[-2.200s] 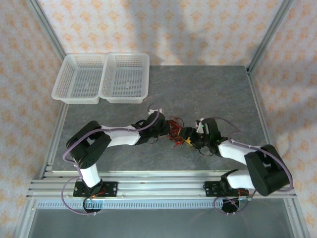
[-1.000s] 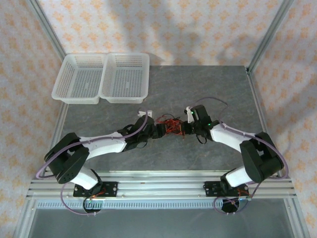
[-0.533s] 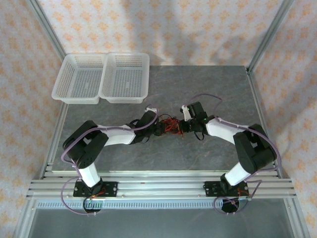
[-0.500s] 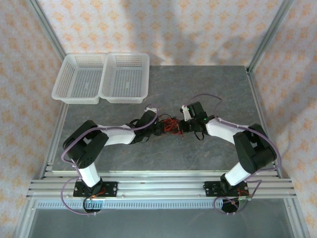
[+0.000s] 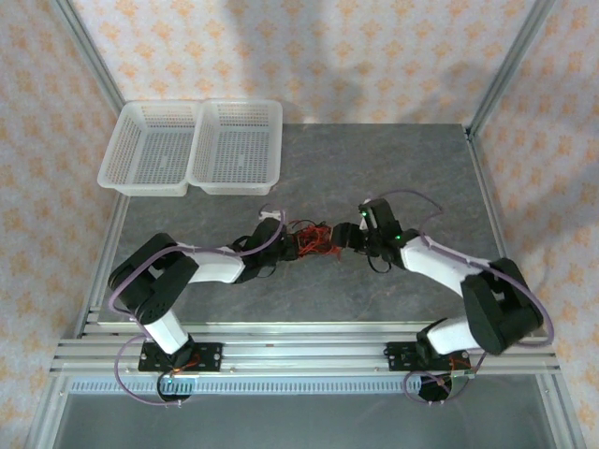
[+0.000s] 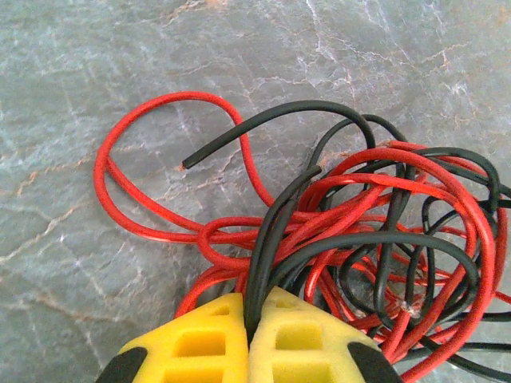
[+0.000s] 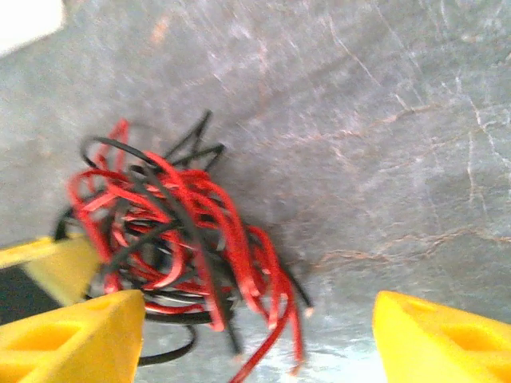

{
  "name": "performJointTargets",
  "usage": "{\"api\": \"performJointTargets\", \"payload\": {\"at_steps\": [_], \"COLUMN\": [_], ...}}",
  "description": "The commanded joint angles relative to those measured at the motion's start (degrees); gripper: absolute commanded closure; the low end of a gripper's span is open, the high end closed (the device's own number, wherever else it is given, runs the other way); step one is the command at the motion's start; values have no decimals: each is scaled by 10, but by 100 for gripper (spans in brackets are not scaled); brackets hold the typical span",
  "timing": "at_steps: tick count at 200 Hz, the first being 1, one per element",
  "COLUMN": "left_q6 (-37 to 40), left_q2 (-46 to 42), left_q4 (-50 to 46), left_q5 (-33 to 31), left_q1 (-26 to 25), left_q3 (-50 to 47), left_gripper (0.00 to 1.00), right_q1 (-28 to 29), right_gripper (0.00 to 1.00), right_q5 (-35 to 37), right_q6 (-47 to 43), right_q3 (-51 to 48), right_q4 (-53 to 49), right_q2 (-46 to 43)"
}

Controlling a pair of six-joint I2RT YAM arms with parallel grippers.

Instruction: Untangle the cables

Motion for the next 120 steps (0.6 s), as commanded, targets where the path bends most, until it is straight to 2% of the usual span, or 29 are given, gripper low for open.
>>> {"api": "performJointTargets", "payload": {"at_steps": [1, 29, 54, 120], "left_q6": [-58, -86, -114, -169], "left_q2": [-21, -22, -25, -43], "left_q4": [1, -28, -28, -13], "left_q5": [-7, -24, -36, -61], "left_q1": [-12, -23, -28, -46], "left_q3": [-4, 13, 12, -2], "left_gripper": [100, 100, 100, 100], "right_q1": [25, 54, 71, 87], "right_gripper": [21, 14, 12, 16], "right_q5": [42, 70, 90, 114], "right_q6": [83, 105, 117, 128], "right_q3": [8, 20, 25, 37], "right_q4": [18, 16, 18, 38], "right_q2": [-26, -16, 4, 79]}}
